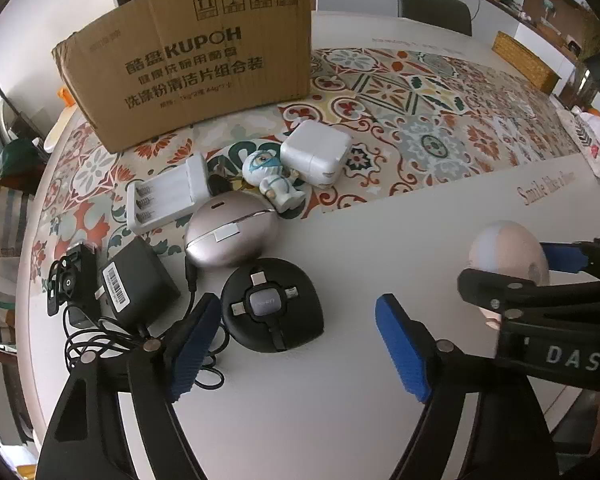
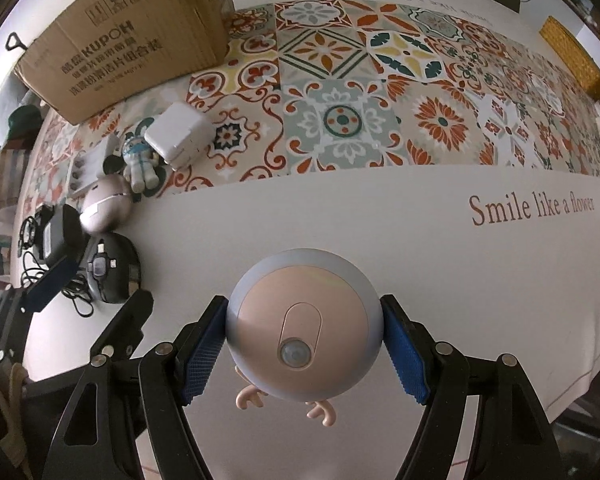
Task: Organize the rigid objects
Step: 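Grasp the black round puck with the left tool while the right tool holds the night light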
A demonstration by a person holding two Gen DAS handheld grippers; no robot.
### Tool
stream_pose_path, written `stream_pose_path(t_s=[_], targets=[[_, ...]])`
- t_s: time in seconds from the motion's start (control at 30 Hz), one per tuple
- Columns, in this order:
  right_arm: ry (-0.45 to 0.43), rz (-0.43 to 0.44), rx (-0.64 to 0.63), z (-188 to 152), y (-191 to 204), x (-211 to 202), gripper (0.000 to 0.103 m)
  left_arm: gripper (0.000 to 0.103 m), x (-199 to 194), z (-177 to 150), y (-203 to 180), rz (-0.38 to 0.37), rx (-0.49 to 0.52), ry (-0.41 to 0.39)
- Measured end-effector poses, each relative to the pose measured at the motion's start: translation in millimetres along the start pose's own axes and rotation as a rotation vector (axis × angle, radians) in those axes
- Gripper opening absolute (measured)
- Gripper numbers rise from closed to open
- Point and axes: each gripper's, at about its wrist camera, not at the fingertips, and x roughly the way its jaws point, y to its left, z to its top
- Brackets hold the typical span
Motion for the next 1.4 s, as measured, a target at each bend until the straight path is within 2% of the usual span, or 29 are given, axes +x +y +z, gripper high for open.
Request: stream_pose_path(t_s=[0.2,0.5,0.73,0.83,1.17,1.4], targets=[[0.003,-0.004,0.006,2,1,1,0.074,0.076,7,0,9,0.009,-0.033,-0.007],[0.005,-0.004,0.003,6,9,8,0.074,0.071,24,2,10,-0.005,-0.043,0.029],[0.007,-0.005,0.004,6,15,15,0.074,0.056,28,-1,15,-0.001,-0.051,0.018],[0.014,-0.016,0.006,5,14,16,0.074,0.056,28,-1,17,-0.021,-0.053,0.010],[-0.022,-0.015,0.006,4,14,-2,0.074,0.056,-8,2,23,-0.040,-0.069,-0.059],[-0.090,0.006,-0.001,15,18,-33,0.074,0.056,-38,13,36,-0.020,-0.086,-0.118]])
